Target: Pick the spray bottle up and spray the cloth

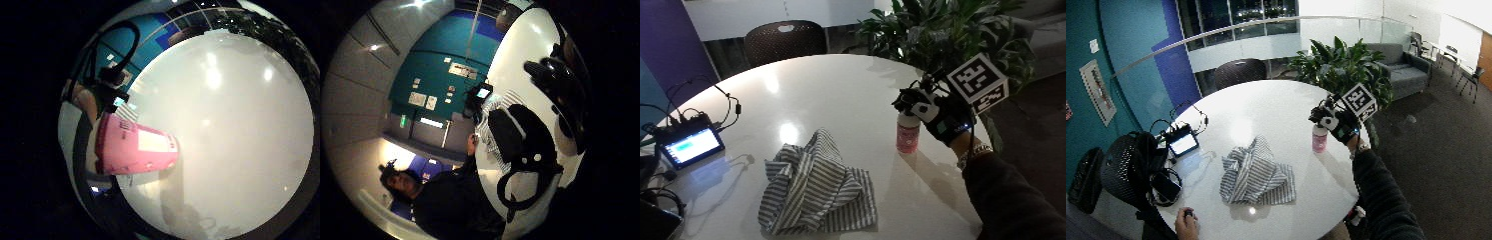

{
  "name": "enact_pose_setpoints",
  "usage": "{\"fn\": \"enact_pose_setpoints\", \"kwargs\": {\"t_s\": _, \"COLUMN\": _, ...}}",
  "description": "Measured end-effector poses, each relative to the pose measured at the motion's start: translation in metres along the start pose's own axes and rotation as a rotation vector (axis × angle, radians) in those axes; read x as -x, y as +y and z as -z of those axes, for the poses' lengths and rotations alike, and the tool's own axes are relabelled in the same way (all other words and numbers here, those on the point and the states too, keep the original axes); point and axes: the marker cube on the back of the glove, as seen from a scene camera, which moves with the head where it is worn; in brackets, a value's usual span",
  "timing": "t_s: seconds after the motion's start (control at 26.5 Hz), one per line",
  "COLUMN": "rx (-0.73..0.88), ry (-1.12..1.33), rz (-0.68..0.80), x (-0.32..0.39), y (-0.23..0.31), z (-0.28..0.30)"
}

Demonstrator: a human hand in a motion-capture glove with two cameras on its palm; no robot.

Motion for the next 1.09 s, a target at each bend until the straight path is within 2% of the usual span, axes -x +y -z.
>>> {"fn": "enact_pose_setpoints", "kwargs": {"t_s": 0.3, "rx": -0.098, "ry": -0.201, "rz": 0.032, "x": -0.011, "y": 0.003, "z": -0.015}}
{"fn": "enact_pose_setpoints", "kwargs": {"t_s": 0.53, "rx": -0.318, "ry": -0.191, "rz": 0.119, "x": -0.011, "y": 0.011, "z": -0.022}}
{"fn": "enact_pose_setpoints", "kwargs": {"t_s": 0.64, "rx": -0.372, "ry": -0.166, "rz": 0.121, "x": -0.009, "y": 0.011, "z": -0.02}}
{"fn": "enact_pose_setpoints", "kwargs": {"t_s": 0.83, "rx": -0.306, "ry": -0.125, "rz": 0.154, "x": 0.014, "y": 0.002, "z": -0.008}}
{"fn": "enact_pose_setpoints", "kwargs": {"t_s": 1.09, "rx": -0.079, "ry": 0.062, "rz": 0.24, "x": 0.075, "y": -0.02, "z": 0.009}}
